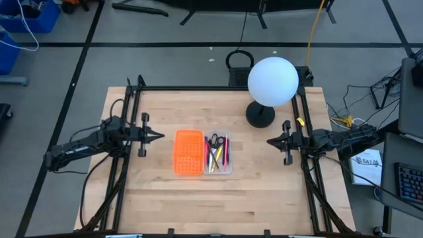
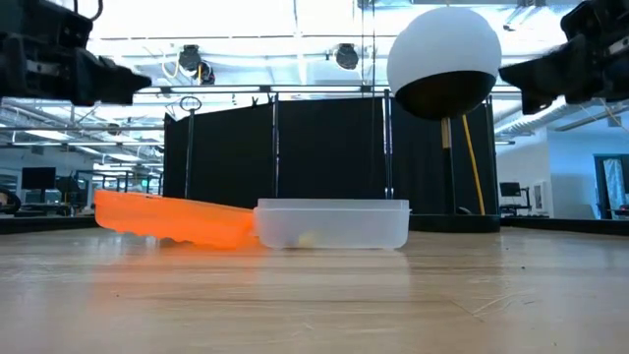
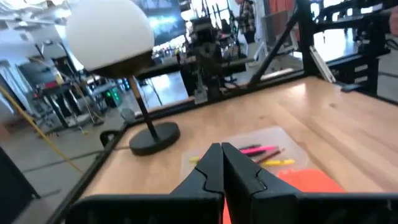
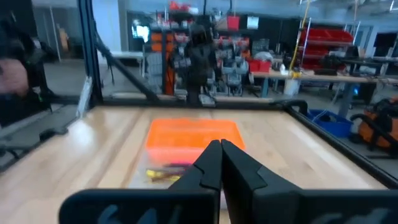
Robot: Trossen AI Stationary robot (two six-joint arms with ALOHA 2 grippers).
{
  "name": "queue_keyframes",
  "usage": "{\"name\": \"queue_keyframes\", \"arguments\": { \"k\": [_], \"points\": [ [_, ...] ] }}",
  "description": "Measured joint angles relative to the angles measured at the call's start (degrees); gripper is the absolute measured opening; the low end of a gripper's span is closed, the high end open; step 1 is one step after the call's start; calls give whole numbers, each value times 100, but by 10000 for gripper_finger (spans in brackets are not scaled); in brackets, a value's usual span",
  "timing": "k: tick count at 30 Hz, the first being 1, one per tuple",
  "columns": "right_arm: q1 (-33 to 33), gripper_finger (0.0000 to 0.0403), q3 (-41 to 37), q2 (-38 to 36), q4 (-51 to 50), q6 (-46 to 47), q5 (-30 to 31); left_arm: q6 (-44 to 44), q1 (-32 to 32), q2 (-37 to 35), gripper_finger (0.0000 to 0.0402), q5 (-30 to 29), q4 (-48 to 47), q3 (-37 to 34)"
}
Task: Pick & place school supplies into a supply box
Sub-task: Return to Home Position
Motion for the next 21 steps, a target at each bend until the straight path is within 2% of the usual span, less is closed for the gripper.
{"name": "queue_keyframes", "arguments": {
  "k": [4, 7, 13, 21],
  "points": [
    [0, 0, -415, 15, 462, 14, -35, -54, 0, -4, 2, -4, 238, -330],
    [0, 0, -400, 25, 482, 12, -123, -282, 1, 101, 3, -96, 652, -495],
    [0, 0, -407, 13, 548, -38, -121, -300, 0, 205, 3, -145, 600, -495],
    [0, 0, -416, 8, 585, -91, -108, -414, 0, 216, 31, -423, 591, -495]
  ]
}}
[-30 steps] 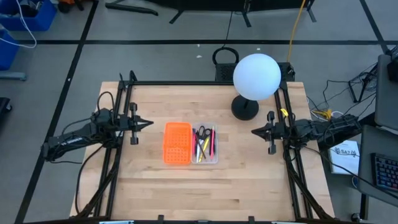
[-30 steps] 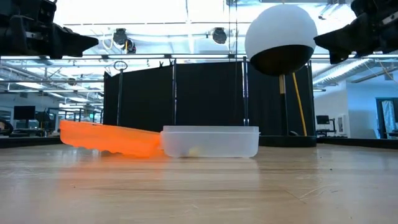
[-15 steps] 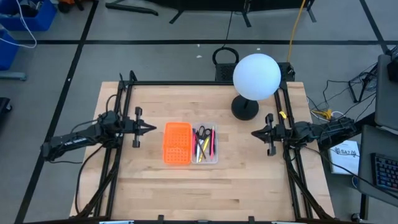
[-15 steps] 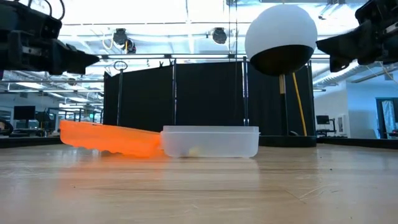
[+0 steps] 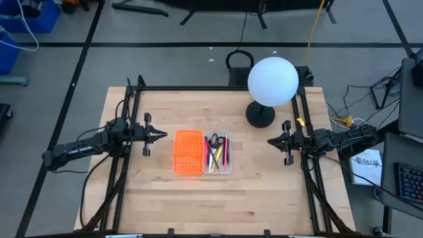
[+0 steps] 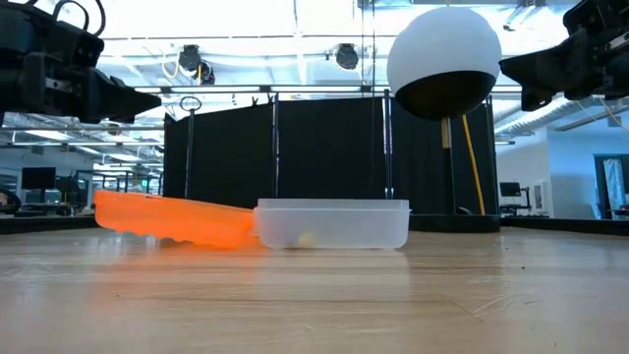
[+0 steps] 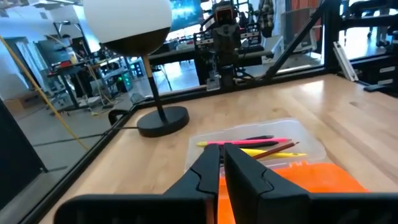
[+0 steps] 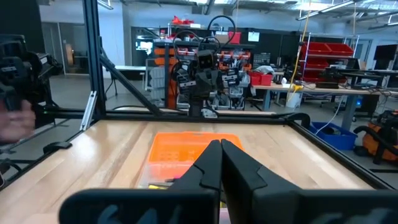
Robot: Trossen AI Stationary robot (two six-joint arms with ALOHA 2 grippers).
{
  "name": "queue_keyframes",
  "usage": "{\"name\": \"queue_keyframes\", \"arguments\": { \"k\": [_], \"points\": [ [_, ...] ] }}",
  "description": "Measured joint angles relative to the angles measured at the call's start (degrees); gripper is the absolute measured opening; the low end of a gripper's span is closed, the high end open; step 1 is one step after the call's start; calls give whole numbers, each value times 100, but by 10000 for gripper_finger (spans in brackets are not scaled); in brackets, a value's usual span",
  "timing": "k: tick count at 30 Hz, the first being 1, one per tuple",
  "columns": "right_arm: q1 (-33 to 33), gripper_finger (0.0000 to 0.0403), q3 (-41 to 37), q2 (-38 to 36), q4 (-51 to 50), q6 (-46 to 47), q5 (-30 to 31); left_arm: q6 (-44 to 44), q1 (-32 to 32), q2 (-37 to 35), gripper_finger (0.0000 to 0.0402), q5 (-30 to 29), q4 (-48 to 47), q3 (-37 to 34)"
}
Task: Pick & place school supplies into a supply box
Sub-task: Return to Home Position
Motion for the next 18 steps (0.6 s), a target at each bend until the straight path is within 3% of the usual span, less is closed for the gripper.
{"name": "queue_keyframes", "arguments": {
  "k": [18],
  "points": [
    [0, 0, -9, 0, 0, -3, -4, -101, 2, 0, 35, 7, 42, 0]
  ]
}}
